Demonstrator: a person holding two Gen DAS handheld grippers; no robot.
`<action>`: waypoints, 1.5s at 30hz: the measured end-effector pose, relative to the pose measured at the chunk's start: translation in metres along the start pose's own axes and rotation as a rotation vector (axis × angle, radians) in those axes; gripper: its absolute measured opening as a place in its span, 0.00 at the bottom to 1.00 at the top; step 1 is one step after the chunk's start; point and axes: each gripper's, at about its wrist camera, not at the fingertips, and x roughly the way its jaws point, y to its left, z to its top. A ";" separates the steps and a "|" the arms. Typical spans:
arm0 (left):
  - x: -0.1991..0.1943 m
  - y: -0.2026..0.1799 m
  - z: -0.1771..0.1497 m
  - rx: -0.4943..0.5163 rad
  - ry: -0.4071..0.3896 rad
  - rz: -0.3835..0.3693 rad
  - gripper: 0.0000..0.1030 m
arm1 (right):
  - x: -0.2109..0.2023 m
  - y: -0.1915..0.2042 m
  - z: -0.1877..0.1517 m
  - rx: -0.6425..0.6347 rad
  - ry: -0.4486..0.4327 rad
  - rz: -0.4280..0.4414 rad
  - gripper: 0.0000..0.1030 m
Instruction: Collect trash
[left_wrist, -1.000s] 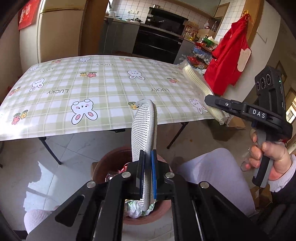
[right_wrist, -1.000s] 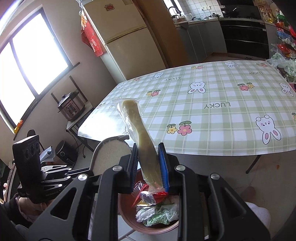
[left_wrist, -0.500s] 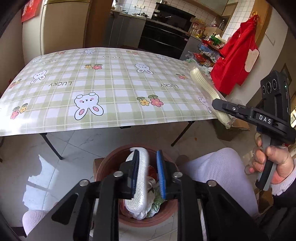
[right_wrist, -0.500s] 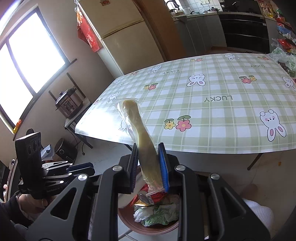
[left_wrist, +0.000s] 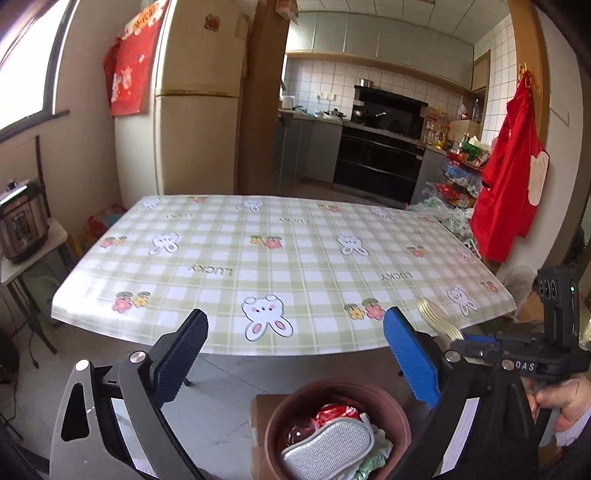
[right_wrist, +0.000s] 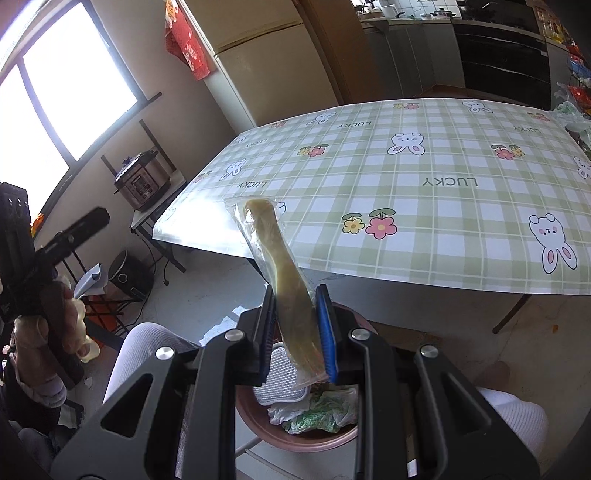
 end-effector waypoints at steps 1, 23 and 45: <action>-0.002 0.001 0.002 -0.001 -0.012 0.011 0.94 | 0.001 0.001 -0.002 0.006 0.008 0.007 0.24; 0.007 0.004 -0.004 -0.024 0.045 0.001 0.94 | 0.004 -0.010 -0.005 0.096 0.025 -0.086 0.92; -0.022 -0.017 0.038 0.091 -0.042 0.043 0.94 | -0.081 0.043 0.047 -0.096 -0.190 -0.263 0.94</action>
